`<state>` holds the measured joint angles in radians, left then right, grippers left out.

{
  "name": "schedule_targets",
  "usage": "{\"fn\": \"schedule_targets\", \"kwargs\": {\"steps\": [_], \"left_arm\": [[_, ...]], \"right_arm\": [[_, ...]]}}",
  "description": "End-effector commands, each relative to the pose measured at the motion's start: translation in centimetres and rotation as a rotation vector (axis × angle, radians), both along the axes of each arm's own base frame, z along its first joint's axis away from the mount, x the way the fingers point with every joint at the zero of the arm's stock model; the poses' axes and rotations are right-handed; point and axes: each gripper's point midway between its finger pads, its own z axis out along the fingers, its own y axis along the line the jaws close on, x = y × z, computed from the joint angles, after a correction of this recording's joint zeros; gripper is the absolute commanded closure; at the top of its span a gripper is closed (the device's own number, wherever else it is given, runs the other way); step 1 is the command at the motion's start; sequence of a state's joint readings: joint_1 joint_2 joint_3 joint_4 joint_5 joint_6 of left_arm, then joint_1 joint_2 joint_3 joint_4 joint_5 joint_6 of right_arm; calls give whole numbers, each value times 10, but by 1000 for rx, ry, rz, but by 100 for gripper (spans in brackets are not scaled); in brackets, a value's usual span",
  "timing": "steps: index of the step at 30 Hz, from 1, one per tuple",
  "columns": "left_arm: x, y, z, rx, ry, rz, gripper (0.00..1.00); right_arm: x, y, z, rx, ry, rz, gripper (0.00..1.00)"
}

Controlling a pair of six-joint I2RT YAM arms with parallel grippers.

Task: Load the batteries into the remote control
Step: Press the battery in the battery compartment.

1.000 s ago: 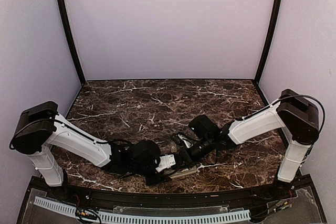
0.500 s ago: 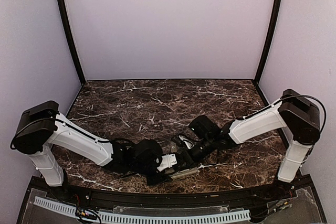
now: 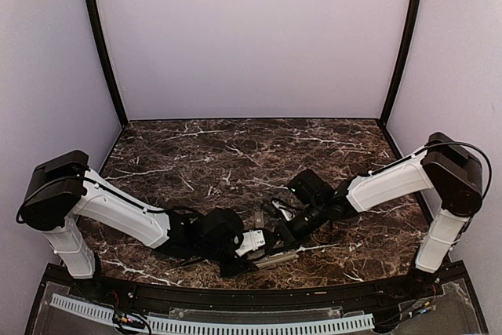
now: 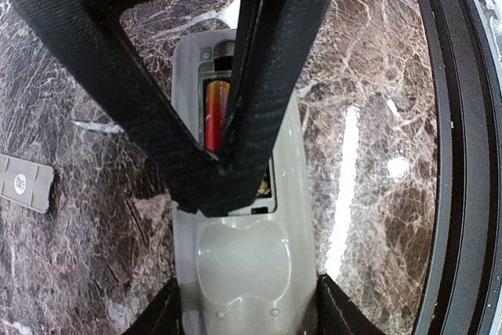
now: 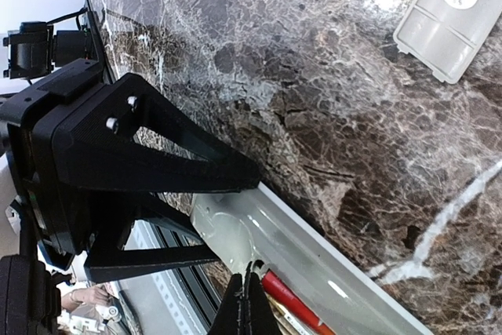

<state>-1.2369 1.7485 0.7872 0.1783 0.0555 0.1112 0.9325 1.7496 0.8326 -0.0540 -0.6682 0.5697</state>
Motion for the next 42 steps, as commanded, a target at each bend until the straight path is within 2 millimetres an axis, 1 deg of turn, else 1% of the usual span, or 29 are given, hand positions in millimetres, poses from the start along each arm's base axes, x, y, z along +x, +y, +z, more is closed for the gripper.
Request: {"fn": "schedule_targets", "kwargs": {"steps": [1,8,11,13,17,19,21,23,25,27,31,39,42], "left_arm": [[-13,36,-42,196,55,-13,100],[-13,38,-43,207,56,-7,100],[-13,38,-44,210,57,-8,100],[-13,37,-44,214,58,-8,100],[-13,36,-45,219,63,-12,100],[-13,35,-45,217,65,-13,100],[-14,35,-45,217,68,-12,100],[-13,35,-46,217,68,-10,100],[-13,35,-46,217,67,-9,100],[-13,34,-45,215,68,-9,100],[-13,33,-44,210,70,-9,100],[-13,34,-45,215,71,-7,100],[-13,34,-45,217,69,-7,100]], "right_arm": [[3,-26,-17,-99,-11,-34,100],[-1,-40,-23,-146,-14,-36,100],[3,-40,-19,-144,-29,-41,100],[7,-33,-8,-117,-48,-32,100],[14,-14,27,-23,-102,-2,100],[13,-3,42,30,-122,18,100],[5,10,49,81,-110,50,100],[0,18,42,91,-74,64,100],[-1,20,30,57,-54,62,100],[1,20,22,29,-47,54,100],[2,20,14,-18,-57,48,100],[3,-6,-9,-180,-94,21,100],[0,-7,-11,-180,-84,22,100]]}}
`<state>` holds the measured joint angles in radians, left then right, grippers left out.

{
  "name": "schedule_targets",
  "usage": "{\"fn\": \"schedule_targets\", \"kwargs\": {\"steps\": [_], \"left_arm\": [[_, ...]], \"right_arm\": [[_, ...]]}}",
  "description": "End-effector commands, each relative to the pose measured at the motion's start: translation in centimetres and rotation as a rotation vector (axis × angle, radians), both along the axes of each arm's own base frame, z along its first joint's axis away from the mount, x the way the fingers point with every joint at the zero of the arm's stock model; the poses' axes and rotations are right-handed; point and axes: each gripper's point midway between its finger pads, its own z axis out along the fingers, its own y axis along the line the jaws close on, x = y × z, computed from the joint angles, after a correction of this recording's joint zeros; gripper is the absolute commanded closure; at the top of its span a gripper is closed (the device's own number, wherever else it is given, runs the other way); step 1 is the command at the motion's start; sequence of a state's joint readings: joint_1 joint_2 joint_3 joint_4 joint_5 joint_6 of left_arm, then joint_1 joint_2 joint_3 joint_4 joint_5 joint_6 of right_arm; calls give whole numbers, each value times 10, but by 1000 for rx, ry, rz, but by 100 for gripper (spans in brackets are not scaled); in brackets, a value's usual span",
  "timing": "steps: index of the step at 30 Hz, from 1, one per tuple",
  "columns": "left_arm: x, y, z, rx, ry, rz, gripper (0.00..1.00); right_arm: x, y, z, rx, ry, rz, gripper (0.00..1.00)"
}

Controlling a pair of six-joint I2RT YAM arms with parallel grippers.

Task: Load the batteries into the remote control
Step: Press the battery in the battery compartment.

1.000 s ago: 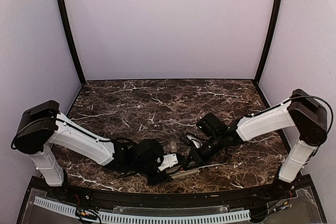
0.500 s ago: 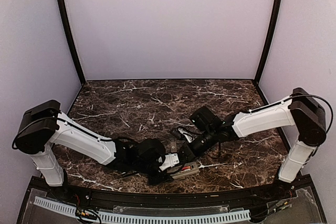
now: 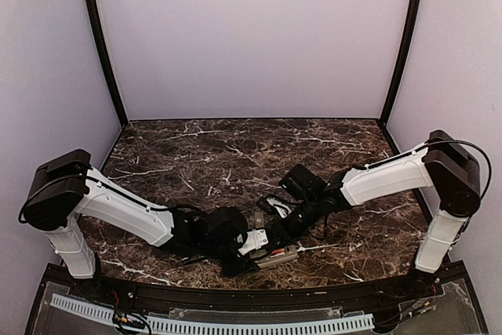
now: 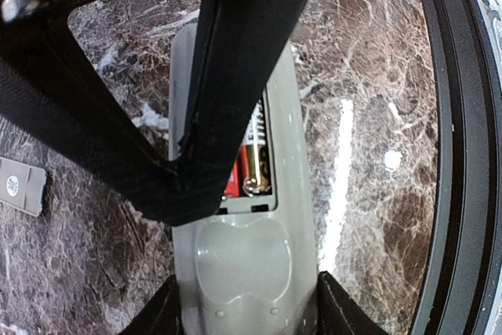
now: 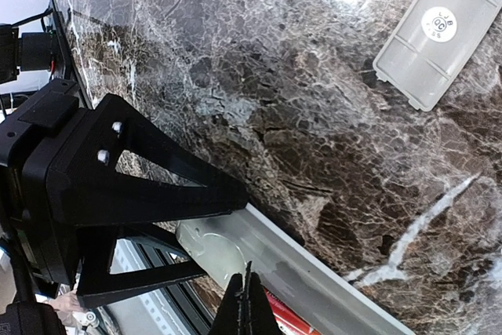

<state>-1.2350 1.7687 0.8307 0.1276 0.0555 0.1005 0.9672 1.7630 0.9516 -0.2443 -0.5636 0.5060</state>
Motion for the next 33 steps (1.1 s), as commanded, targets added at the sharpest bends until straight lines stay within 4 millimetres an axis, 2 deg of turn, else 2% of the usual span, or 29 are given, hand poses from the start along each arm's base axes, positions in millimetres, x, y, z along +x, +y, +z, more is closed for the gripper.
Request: {"fn": "schedule_targets", "kwargs": {"steps": [1,7,12,16,18,28,30,33], "left_arm": [[-14,36,-44,192,53,-17,100],[-13,38,-45,206,54,-9,100],[-14,39,-45,206,55,-7,100],[-14,37,-44,197,56,-14,99],[-14,35,-43,193,58,-17,97],[-11,35,-42,193,51,2,95],[-11,33,-40,188,53,0,89],[-12,32,-40,186,61,-2,73]], "right_arm": [[-4,-9,-15,-72,-17,-5,100],[-6,-10,-19,-89,-8,10,100],[-28,11,4,111,129,58,100],[-25,15,7,121,129,55,100],[-22,14,3,92,120,44,100],[-11,-20,-33,-153,33,-20,100],[-9,-25,-38,-188,15,-25,100],[-8,-34,-50,-241,1,-23,100]]}}
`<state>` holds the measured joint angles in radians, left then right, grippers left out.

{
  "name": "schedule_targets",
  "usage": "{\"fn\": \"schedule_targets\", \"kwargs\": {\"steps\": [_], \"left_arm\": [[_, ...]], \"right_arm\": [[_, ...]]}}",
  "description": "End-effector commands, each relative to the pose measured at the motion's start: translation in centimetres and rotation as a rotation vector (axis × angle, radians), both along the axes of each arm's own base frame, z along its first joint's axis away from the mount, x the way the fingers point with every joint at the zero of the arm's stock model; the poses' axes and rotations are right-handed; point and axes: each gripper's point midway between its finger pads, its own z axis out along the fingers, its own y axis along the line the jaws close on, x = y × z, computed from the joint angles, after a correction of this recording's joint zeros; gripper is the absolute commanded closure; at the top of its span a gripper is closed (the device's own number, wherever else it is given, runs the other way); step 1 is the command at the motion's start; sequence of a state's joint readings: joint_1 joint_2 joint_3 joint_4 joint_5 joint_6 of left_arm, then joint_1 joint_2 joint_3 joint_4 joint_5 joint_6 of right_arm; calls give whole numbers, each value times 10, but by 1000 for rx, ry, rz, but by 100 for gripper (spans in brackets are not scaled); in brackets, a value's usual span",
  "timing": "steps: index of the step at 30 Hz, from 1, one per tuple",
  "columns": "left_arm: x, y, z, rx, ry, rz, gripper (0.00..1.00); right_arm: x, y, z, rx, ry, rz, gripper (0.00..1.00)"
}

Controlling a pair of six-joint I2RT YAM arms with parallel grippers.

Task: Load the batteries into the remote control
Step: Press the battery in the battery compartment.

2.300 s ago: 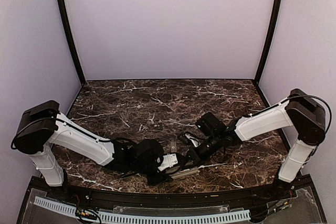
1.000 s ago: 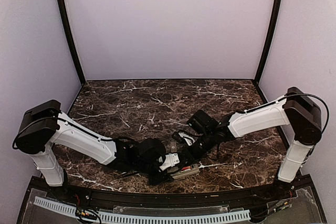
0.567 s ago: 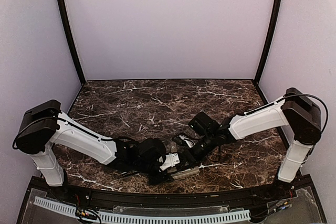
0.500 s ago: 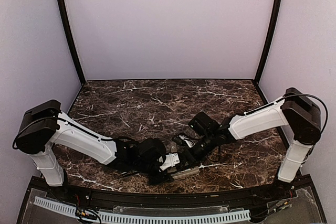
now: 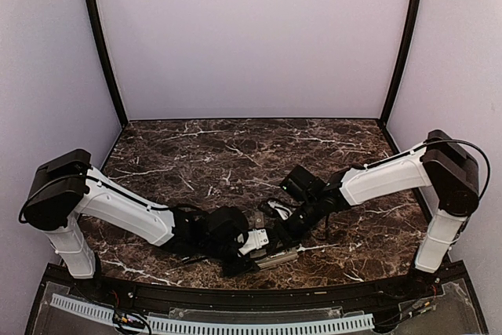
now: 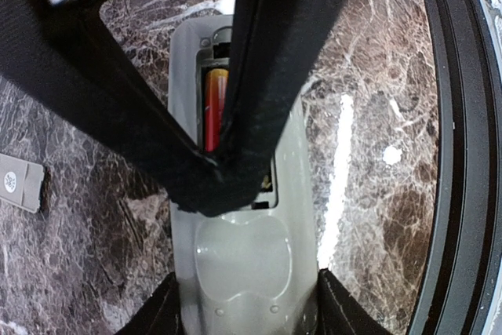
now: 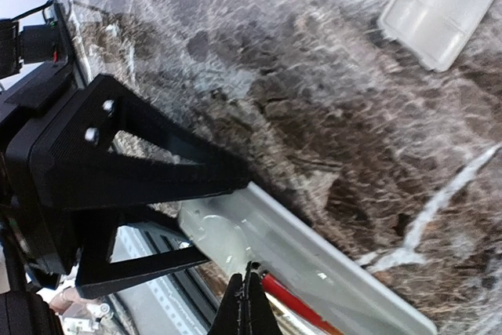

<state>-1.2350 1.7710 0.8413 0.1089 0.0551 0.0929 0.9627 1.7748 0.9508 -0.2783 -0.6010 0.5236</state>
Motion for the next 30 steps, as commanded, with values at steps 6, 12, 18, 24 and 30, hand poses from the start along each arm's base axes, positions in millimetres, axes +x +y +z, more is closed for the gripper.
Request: {"fn": "schedule_targets", "kwargs": {"steps": [6,12,18,24,30], "left_arm": [[-10,39,-39,180,50,11,61],[-5,41,-35,167,44,29,64],[-4,42,-33,163,37,28,64],[-1,39,-19,137,19,38,63],[1,32,6,66,4,45,57]], "right_arm": [[-4,-38,-53,-249,-60,-9,100],[-8,-45,-51,-263,-65,4,100],[-5,-29,-22,-142,-61,17,100],[12,-12,27,-15,-122,17,100],[16,-26,25,-60,-141,-9,100]]}}
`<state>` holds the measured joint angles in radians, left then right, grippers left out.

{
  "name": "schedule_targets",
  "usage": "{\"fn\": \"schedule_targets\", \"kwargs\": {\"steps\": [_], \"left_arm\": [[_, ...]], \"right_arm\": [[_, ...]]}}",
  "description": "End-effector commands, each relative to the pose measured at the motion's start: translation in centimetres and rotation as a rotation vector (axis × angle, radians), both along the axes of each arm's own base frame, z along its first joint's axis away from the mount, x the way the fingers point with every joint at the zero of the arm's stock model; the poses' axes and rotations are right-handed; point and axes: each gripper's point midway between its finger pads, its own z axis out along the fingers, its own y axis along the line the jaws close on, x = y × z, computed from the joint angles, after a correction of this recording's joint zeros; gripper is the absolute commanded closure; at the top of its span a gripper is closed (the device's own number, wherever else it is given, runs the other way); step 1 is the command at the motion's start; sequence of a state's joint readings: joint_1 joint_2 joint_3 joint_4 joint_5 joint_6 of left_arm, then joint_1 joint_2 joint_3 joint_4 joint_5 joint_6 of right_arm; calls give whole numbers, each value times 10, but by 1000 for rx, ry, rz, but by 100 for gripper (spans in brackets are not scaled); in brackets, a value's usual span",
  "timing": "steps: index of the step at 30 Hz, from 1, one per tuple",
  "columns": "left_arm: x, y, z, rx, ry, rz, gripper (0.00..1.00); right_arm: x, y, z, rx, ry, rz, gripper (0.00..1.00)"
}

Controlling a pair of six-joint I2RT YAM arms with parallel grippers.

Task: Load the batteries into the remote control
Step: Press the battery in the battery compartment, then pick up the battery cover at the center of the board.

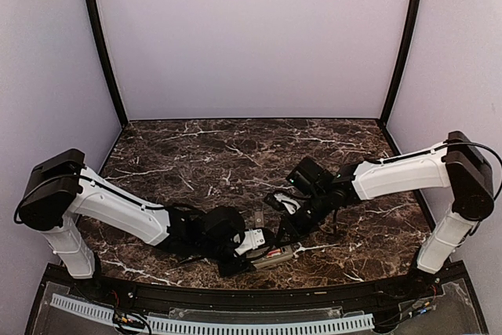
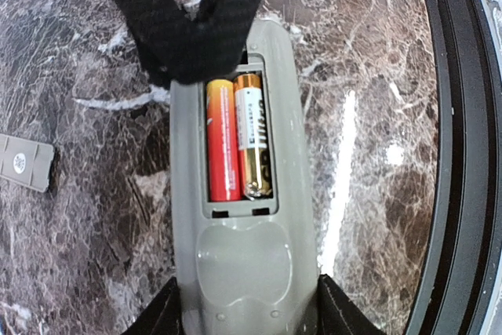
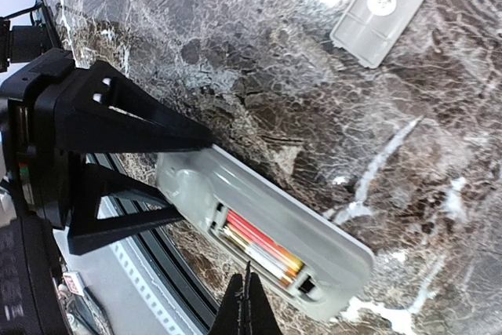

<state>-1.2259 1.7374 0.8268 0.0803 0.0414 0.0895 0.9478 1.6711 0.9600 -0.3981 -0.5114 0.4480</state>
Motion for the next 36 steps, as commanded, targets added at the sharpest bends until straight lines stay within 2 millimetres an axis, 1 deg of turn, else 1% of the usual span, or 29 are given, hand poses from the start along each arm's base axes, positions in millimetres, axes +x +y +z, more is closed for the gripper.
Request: {"fn": "schedule_targets", "kwargs": {"steps": [1,4,7,12,16,18,20,22,23,26,29,31,33,34,35,36], "left_arm": [[-1,22,7,40,1,26,57],[0,19,15,17,-7,20,53],[0,18,21,4,-12,20,50],[-3,24,14,19,1,22,48],[-3,27,7,40,-3,22,47],[-2,28,5,48,-5,18,47],[-3,28,4,51,-8,10,43],[-3,30,0,64,-10,-1,36],[-2,30,-2,72,-20,-5,35],[1,33,-12,112,-32,-11,30],[3,33,-11,110,-47,-13,27],[2,32,-5,91,-50,-15,26],[3,31,12,46,-62,-13,25],[6,27,20,10,-75,-5,24],[3,26,31,-31,-61,-11,24],[6,26,39,-63,-62,1,24]], "right_arm": [[5,-7,3,-20,-25,-15,100],[-1,-1,-4,18,12,-4,100],[-6,-3,-22,2,53,1,100],[-6,0,-32,4,65,12,100],[-5,-4,-36,-38,54,19,100],[-3,-4,-31,-37,44,24,100],[0,-1,-23,-27,28,28,100],[3,2,-12,-11,9,33,100],[7,4,-6,1,-2,33,100],[16,9,12,36,-31,27,93],[31,11,28,80,-71,18,86],[45,11,37,101,-109,12,81],[62,12,43,114,-170,24,74],[72,13,45,112,-211,34,72],[81,14,45,108,-250,46,69],[92,16,46,104,-290,60,67]]}}
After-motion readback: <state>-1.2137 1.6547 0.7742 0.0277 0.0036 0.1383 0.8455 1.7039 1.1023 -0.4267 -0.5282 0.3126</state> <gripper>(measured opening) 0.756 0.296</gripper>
